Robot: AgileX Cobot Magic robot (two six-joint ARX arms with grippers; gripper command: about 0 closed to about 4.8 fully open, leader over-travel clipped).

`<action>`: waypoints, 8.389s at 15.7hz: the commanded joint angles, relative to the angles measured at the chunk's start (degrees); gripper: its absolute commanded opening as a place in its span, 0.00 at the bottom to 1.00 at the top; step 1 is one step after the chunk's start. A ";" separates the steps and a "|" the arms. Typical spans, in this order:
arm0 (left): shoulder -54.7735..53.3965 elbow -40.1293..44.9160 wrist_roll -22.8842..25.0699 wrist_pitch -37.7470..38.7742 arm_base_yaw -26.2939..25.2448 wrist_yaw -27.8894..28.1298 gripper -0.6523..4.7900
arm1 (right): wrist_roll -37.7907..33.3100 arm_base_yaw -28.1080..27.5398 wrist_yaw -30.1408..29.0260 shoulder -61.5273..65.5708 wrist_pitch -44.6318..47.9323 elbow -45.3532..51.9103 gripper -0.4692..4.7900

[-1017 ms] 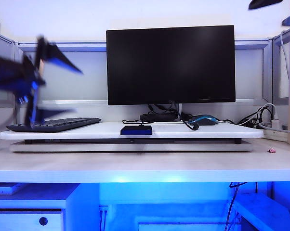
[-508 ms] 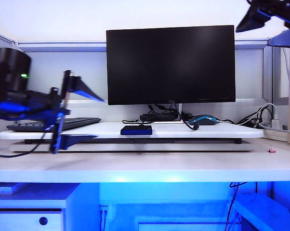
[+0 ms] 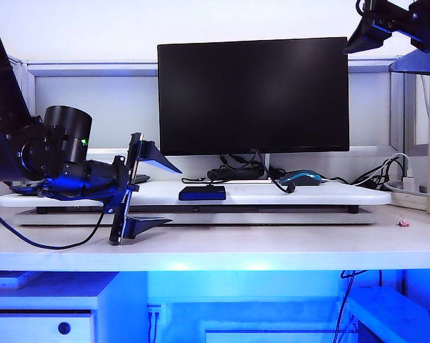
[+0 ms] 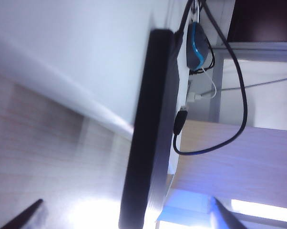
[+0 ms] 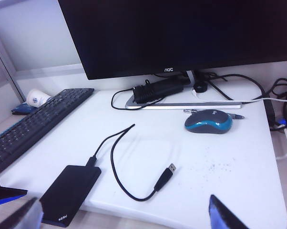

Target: Unplug the data cable of the portable hard drive.

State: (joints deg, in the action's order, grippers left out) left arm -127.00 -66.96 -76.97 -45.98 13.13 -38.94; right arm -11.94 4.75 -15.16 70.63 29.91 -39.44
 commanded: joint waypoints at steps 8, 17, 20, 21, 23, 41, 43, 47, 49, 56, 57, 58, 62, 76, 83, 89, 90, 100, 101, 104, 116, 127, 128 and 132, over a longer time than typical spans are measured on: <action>-2.78 -10.93 -0.46 6.29 2.60 1.46 1.00 | 0.17 0.00 -0.22 2.97 2.08 -0.22 1.00; -4.11 -11.10 9.46 2.36 3.52 -7.04 0.11 | -4.39 0.09 -10.45 5.73 4.13 -2.82 1.00; -4.09 -11.17 9.44 -0.52 3.52 -9.60 0.11 | -4.57 2.12 -15.19 10.91 1.92 -10.21 1.00; -4.09 -11.26 9.38 -1.05 3.52 -10.03 0.11 | -4.57 2.97 -16.72 13.09 1.29 -13.27 1.00; -4.07 -11.58 9.20 -1.44 3.52 -11.32 0.11 | -4.59 4.70 -18.32 16.85 0.15 -18.45 1.00; -3.72 -16.50 3.87 -14.62 3.50 -24.17 0.11 | -14.03 7.08 -24.26 48.33 -2.16 -46.62 0.46; -3.72 -16.50 3.89 -14.62 3.50 -24.13 0.11 | -14.25 7.91 -24.83 49.05 -1.60 -47.36 0.29; -3.72 -16.50 3.87 -14.62 3.50 -24.20 0.11 | -14.71 8.46 -24.41 49.05 -1.11 -47.36 0.08; -3.72 -16.50 3.87 -14.62 3.50 -24.39 0.11 | -14.69 8.46 -24.04 49.05 -1.11 -47.36 0.08; -3.74 -16.39 2.58 -9.29 3.50 -29.46 0.11 | -14.67 3.65 -13.35 49.48 -2.84 -52.78 0.08; -3.74 -16.39 2.69 -8.52 3.50 -28.96 0.11 | -14.67 3.02 -13.42 50.07 -3.85 -54.01 0.08; -3.74 -16.39 2.86 -8.48 3.50 -28.41 0.11 | -14.64 2.99 -13.42 50.07 -4.31 -54.03 0.08; -4.00 -20.06 11.39 8.20 0.28 -3.63 0.11 | -15.43 2.51 -12.50 55.21 -7.63 -55.21 0.08; -4.09 -30.82 17.20 23.41 -3.98 6.34 1.00 | -16.94 0.96 -4.48 57.57 -24.70 -63.23 1.00; 1.97 -30.84 41.57 11.37 -5.55 4.22 1.00 | -7.96 1.27 -5.18 51.82 -24.87 -66.79 1.00; 14.14 -30.84 80.32 37.09 -5.75 9.97 1.00 | 1.97 1.46 -2.27 45.57 -28.72 -66.79 1.00; 15.54 -30.84 81.50 38.99 -5.75 12.55 1.00 | 1.95 1.46 -2.01 44.65 -28.76 -66.79 1.00; 35.26 -30.84 81.18 47.89 -7.56 18.80 1.00 | 3.67 2.16 -0.02 26.53 -35.50 -66.79 1.00; 36.59 -30.84 81.11 48.50 -7.54 18.78 1.00 | 3.67 2.16 0.00 25.55 -36.06 -66.79 1.00; 43.12 -30.84 81.02 54.16 -7.54 18.56 1.00 | 4.09 2.49 -0.04 20.63 -41.42 -66.79 1.00; 55.71 -30.73 73.70 72.91 -7.50 16.35 1.00 | 5.05 5.53 -0.09 5.75 -57.11 -66.77 1.00; 72.78 -30.62 75.01 89.68 -7.50 17.22 0.96 | 4.52 5.77 0.70 -7.30 -70.69 -66.75 1.00; 74.23 -30.62 74.99 90.55 -7.50 17.29 0.96 | 4.50 5.77 0.70 -8.59 -71.87 -66.75 1.00; 82.14 -30.64 74.60 95.21 -7.52 17.29 0.96 | 4.50 5.66 0.76 -15.32 -76.89 -66.75 1.00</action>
State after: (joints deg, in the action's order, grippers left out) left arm -45.54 -97.51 -2.33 47.72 5.63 -21.82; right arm -7.42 10.52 -14.52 56.47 -45.76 -105.97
